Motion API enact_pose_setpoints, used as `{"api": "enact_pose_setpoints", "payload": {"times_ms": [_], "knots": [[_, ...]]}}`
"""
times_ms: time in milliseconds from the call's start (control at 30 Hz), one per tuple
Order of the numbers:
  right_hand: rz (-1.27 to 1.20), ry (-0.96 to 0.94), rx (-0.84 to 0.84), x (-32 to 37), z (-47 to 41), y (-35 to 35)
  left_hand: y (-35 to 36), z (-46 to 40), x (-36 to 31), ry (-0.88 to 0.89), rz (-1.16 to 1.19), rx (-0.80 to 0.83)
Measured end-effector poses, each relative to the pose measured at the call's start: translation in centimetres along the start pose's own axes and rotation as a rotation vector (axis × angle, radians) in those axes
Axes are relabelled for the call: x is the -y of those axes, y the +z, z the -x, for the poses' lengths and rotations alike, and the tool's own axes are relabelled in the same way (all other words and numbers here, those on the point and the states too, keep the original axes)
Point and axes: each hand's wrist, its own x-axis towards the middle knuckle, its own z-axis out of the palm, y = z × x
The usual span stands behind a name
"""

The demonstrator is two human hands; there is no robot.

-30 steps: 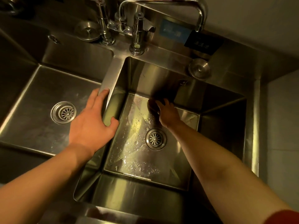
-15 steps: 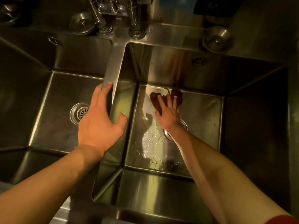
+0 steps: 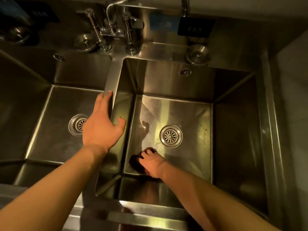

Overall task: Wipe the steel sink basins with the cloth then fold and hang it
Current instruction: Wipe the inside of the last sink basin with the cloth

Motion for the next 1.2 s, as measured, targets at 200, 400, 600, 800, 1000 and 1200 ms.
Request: {"api": "enact_pose_setpoints", "payload": {"times_ms": [200, 400, 600, 800, 1000, 1200], "knots": [[-0.263, 0.135, -0.393, -2.5, 2.3, -5.2, 0.3, 0.0, 0.2, -0.019, 0.001, -0.002], [-0.5, 0.237, -0.886, -5.8, 2.6, -14.8, 0.2, -0.1, 0.2, -0.021, 0.008, 0.002], [-0.34, 0.192, -0.851, -4.1, 1.5, -13.1, 0.1, -0.2, 0.1, -0.001, 0.023, 0.011], [-0.285, 0.081, -0.26, -3.0, 0.6, -4.1, 0.3, -0.2, 0.3, -0.004, 0.022, 0.009], [-0.157, 0.178, -0.348, -4.1, -1.8, -2.3, 0.4, -0.4, 0.5, 0.003, 0.032, 0.019], [-0.108, 0.307, -0.316, -5.3, -5.8, -1.1, 0.3, -0.3, 0.7, 0.004, 0.067, 0.049]]}}
